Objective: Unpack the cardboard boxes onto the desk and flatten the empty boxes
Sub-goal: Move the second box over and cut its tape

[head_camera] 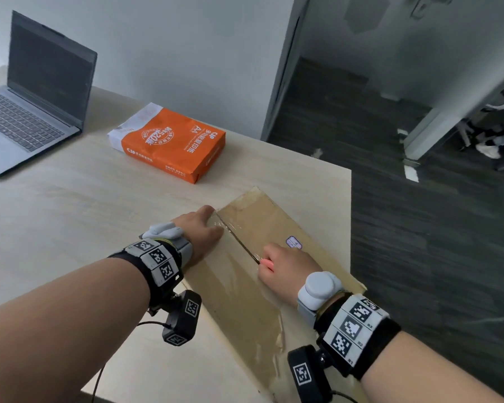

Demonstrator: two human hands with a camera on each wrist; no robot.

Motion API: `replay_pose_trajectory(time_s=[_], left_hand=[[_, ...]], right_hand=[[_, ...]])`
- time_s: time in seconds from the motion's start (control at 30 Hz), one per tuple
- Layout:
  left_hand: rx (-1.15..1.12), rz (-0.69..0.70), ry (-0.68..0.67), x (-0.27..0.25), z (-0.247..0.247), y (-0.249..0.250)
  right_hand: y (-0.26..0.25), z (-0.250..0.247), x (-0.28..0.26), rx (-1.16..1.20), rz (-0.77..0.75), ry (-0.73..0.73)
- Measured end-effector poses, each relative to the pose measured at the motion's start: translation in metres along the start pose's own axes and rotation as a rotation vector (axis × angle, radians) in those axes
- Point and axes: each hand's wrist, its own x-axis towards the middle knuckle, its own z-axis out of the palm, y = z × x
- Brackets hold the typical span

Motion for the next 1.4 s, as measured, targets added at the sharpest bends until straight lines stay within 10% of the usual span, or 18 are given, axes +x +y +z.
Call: replay_pose_trajectory(time_s=[0.33,0.57,1.4], left_hand=[[0.324,0.160,0.232,-0.022,0.013,0.036],[0.446,0.131,-0.035,-0.045,0.050,0.074],[0.488,0.170,-0.090,0.018,0.047,0.081]], right_hand=[[0.015,0.005,-0.033,0.022,-0.006,0.066],[0.013,0.002,-0.043,0.025,-0.026,0.084],[0.070,0.008,-0.095,0.071,0.144,0.179]])
